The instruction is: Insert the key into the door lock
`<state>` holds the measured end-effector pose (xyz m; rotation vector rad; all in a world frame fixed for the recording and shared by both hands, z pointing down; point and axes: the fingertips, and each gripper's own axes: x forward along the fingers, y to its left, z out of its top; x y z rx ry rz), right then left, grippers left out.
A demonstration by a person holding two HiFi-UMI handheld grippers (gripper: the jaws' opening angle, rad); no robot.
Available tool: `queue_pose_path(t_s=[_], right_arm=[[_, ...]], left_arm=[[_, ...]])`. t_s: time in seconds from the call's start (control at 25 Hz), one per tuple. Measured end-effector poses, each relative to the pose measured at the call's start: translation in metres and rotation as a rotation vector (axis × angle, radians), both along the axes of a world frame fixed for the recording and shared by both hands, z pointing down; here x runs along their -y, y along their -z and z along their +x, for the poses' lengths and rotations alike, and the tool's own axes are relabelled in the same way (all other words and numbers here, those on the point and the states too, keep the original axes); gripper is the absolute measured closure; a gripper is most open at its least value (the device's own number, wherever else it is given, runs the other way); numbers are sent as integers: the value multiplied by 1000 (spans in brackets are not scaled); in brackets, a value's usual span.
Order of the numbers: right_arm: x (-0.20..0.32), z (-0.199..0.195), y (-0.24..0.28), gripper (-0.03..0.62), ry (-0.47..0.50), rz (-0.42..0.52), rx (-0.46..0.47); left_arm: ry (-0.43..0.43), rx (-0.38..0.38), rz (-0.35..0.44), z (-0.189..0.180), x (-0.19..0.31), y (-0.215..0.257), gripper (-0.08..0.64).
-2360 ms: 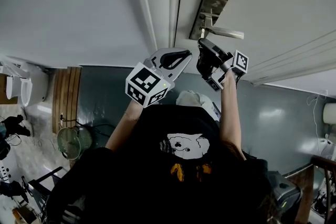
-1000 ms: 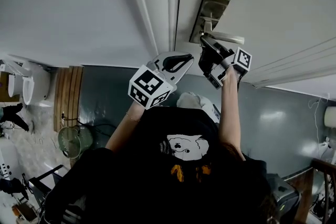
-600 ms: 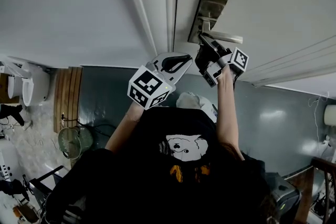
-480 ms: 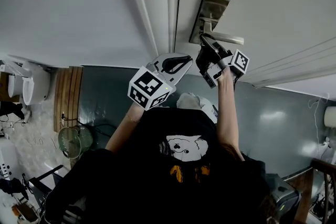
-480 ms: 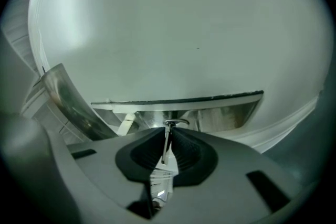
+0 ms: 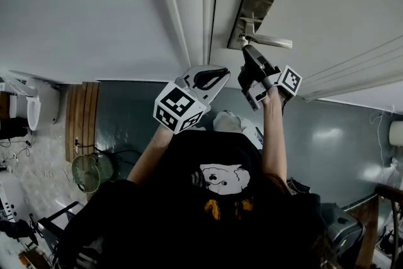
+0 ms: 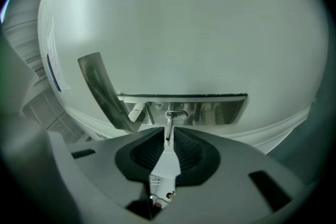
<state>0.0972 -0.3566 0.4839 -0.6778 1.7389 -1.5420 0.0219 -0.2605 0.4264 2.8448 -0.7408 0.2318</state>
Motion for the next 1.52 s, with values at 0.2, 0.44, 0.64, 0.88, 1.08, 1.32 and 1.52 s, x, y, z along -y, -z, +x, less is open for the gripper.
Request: queue_pose_path(t_s=[0.2, 0.44, 0.64, 0.88, 1.08, 1.32, 1.52], right_arm=[[-27, 0, 6, 549, -22, 11, -63], [-61, -13, 16, 549, -44, 26, -161], [-89, -22, 19, 549, -74, 33, -204], [-125, -36, 19, 550, -70, 33, -304], [-145, -56, 16, 551, -10, 47, -400], [-162, -68, 16, 551, 50, 61, -414], [-186, -56, 25, 552, 56, 74, -415]], left_arm=[[-20, 0, -11, -5, -16, 1, 534], [-43, 4, -34, -17, -38, 0, 534], [-71, 13, -46, -26, -57, -8, 534], [-87, -11, -75, -34, -78, -14, 534], [-74, -14, -76, -41, -88, -15, 534], [-18, -12, -56, -48, -93, -8, 534], [18, -5, -52, -43, -105, 0, 534]])
